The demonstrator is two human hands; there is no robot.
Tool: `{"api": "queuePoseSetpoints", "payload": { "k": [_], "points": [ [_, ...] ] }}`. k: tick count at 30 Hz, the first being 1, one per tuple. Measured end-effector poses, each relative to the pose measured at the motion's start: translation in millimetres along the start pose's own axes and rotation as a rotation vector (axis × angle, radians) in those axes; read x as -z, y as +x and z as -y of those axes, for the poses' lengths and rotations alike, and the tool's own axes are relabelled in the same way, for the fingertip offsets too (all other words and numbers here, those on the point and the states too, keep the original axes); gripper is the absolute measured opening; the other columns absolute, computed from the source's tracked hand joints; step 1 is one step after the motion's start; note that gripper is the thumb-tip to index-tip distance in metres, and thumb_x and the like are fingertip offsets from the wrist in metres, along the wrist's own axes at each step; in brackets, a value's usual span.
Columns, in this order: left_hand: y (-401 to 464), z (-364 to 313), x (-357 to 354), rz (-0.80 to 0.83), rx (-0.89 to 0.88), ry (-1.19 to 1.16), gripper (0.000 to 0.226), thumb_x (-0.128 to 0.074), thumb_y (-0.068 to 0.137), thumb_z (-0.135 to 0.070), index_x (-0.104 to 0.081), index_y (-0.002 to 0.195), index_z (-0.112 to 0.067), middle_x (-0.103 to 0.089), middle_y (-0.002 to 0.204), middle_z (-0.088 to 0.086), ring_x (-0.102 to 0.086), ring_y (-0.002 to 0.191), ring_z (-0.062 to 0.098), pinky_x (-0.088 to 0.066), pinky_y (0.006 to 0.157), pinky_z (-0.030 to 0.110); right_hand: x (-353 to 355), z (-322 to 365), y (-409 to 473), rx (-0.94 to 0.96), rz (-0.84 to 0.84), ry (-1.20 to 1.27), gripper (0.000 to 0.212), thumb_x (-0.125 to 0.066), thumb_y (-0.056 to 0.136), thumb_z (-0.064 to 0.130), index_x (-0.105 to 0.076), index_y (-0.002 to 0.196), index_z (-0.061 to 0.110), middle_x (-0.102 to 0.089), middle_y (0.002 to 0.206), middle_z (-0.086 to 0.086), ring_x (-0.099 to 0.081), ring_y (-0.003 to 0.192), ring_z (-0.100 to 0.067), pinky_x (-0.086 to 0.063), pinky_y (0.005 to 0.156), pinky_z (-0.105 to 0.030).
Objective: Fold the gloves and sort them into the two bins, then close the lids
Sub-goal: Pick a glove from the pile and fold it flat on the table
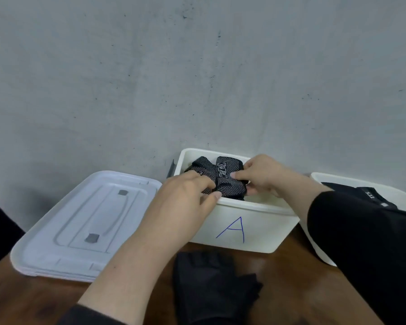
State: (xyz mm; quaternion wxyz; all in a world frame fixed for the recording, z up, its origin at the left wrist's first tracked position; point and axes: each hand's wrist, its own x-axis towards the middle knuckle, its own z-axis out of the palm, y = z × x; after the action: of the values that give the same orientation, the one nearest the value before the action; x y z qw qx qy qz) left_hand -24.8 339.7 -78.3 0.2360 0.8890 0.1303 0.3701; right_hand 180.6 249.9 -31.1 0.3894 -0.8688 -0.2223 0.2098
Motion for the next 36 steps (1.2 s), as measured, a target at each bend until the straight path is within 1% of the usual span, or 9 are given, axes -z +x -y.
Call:
{"api": "queuePoseSetpoints", "payload": {
  "k": [3,5,8,12,18,25,28,31,36],
  "points": [
    [0.3,0.8,-0.2,0.004,0.004,-0.019,0.022,-0.063,0.094,-0.038,-0.074,0.106,-0.024,-0.067,0.103,-0.007,-0.061,0.096,0.017,-0.045,0.085,0.034,0.9,-2.7,3.1,0.159,-0.177,-0.588,0.054,-0.081,0.083,0.043,-0.065,0.118,0.005,-0.07,0.114,-0.016,-0.067,0.096,-0.03,-0.055,0.087,-0.041],
    [0.4,0.5,0.2,0.005,0.006,-0.025,0.022,-0.063,0.093,-0.039,-0.074,0.106,-0.024,-0.067,0.102,-0.007,-0.061,0.095,0.016,-0.046,0.085,0.034,4.8,-3.1,1.2,0.338,-0.268,-0.675,0.062,-0.081,0.081,0.046,-0.06,0.129,0.014,-0.06,0.125,-0.009,-0.061,0.113,-0.027,-0.047,0.094,-0.035],
    [0.5,-0.2,0.8,0.009,0.012,-0.026,0.022,-0.063,0.093,-0.039,-0.074,0.107,-0.024,-0.067,0.102,-0.006,-0.06,0.095,0.017,-0.045,0.085,0.034,8.3,-6.3,-3.1,0.542,-0.126,-0.673,0.054,-0.078,0.085,0.042,-0.063,0.131,0.02,-0.056,0.13,-0.001,-0.056,0.122,-0.02,-0.04,0.101,-0.028],
    [1.1,-1.5,1.0,0.028,0.002,-0.011,0.02,-0.064,0.094,-0.036,-0.075,0.103,-0.022,-0.067,0.1,-0.003,-0.06,0.095,0.019,-0.045,0.085,0.037,6.9,-9.2,-5.3,0.524,0.061,-0.819,0.063,-0.07,0.091,0.046,-0.051,0.147,0.023,-0.048,0.152,0.006,-0.044,0.139,-0.015,-0.03,0.11,-0.022],
    [1.0,-1.7,2.3,0.065,0.016,-0.013,0.023,-0.06,0.094,-0.039,-0.075,0.097,-0.022,-0.067,0.097,-0.005,-0.059,0.094,0.016,-0.044,0.085,0.036,-11.3,-8.7,6.1,0.42,0.126,-0.874,0.07,-0.07,0.089,0.052,-0.046,0.15,0.028,-0.056,0.146,0.002,-0.053,0.128,-0.021,-0.042,0.106,-0.035],
    [0.8,-0.2,0.1,0.05,0.005,0.0,0.02,-0.063,0.094,-0.036,-0.075,0.097,-0.02,-0.067,0.098,-0.004,-0.059,0.095,0.018,-0.042,0.084,0.03,5.1,4.0,-11.1,0.416,0.126,-0.834,0.069,-0.067,0.092,0.051,-0.043,0.152,0.026,-0.048,0.153,0.002,-0.045,0.138,-0.02,-0.035,0.106,-0.025],
    [-0.2,-4.6,-1.6,-0.009,-0.01,-0.007,0.022,-0.062,0.095,-0.036,-0.074,0.103,-0.019,-0.066,0.102,-0.005,-0.059,0.096,0.015,-0.043,0.083,0.028,19.0,9.6,-33.7,0.488,-0.028,-0.713,0.05,-0.059,0.099,0.045,-0.054,0.144,0.024,-0.057,0.145,-0.002,-0.051,0.135,-0.018,-0.035,0.105,-0.024],
    [-3.6,-22.8,-4.0,-0.096,-0.041,-0.027,0.03,-0.053,0.094,-0.042,-0.072,0.101,-0.02,-0.065,0.099,-0.008,-0.061,0.093,0.014,-0.05,0.081,0.037,33.7,6.6,-72.4,0.673,-0.311,-0.445,0.027,-0.054,0.104,0.036,-0.07,0.121,0.023,-0.071,0.116,0.006,-0.061,0.107,-0.007,-0.043,0.092,-0.017],
    [-30.6,-89.9,-23.3,-0.157,-0.127,-0.178,0.024,-0.052,0.098,-0.032,-0.071,0.099,-0.019,-0.063,0.094,-0.009,-0.059,0.089,0.011,-0.047,0.079,0.033,46.9,-63.5,-160.2,0.735,-0.5,-0.269,0.027,-0.047,0.106,0.027,-0.072,0.102,0.018,-0.067,0.095,0.014,-0.059,0.091,-0.006,-0.044,0.08,-0.016]
  ]
}}
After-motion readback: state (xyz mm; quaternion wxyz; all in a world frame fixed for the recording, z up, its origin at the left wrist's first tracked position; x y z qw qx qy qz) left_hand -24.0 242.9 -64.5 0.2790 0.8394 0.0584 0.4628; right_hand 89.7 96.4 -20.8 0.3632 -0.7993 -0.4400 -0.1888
